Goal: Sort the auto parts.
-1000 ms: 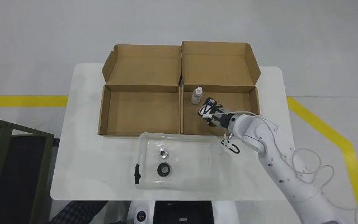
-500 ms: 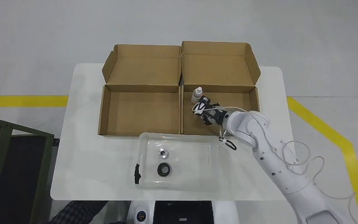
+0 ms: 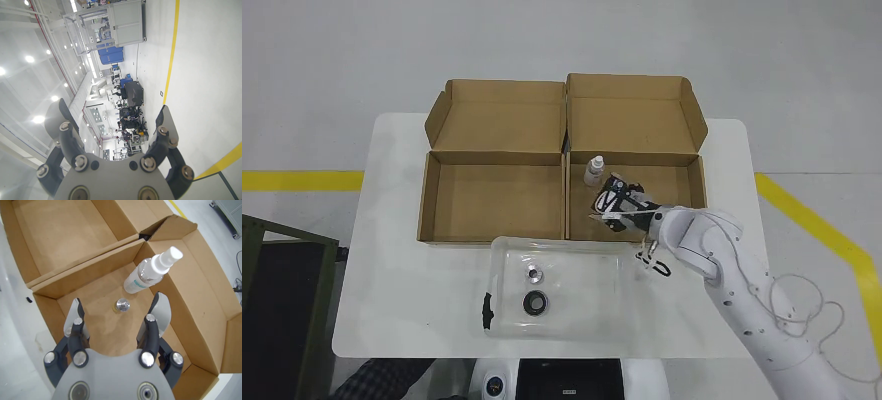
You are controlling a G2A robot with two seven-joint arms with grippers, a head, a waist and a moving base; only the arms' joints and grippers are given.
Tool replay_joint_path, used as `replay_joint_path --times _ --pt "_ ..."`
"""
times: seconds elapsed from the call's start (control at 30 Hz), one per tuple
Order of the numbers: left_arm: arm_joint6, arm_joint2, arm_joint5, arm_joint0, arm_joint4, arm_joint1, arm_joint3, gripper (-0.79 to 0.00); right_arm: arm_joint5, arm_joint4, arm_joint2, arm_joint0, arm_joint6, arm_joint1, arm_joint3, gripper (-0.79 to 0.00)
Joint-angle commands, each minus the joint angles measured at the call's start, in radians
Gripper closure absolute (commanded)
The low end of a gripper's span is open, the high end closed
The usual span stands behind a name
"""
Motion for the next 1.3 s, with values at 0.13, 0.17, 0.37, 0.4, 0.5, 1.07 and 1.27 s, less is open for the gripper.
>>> replay_joint_path --times 0.13,0.17,0.37,0.4,0.5,1.07,1.27 --pt "0.000 0.000 0.000 0.000 0.000 0.000 0.000 -0.785 -0.049 0.002 0.052 -0.107 -0.039 0.017 -0.158 -0.640" --pt "0.000 0.000 0.000 0.000 0.000 0.000 0.000 -0.785 -0.057 0.002 0.055 -0.123 -0.046 0.019 -0.179 -0.643" --pt "0.000 0.000 0.000 0.000 0.000 0.000 0.000 -0.785 -0.116 0.007 0.036 -0.199 -0.096 0.026 -0.254 -0.650" --pt "0.000 0.000 0.000 0.000 0.000 0.000 0.000 -0.785 -0.131 0.009 0.028 -0.208 -0.107 0.026 -0.259 -0.662" --pt "0.000 0.000 0.000 0.000 0.000 0.000 0.000 -0.785 -0.149 -0.007 0.007 -0.218 -0.117 0.026 -0.265 -0.634" --pt "0.000 0.000 0.000 0.000 0.000 0.000 0.000 -0.785 -0.161 -0.167 -0.175 -0.189 -0.192 0.006 -0.194 -0.391" --pt "0.000 0.000 0.000 0.000 0.000 0.000 0.000 -0.785 -0.142 -0.175 -0.218 -0.139 -0.196 -0.009 -0.130 -0.379"
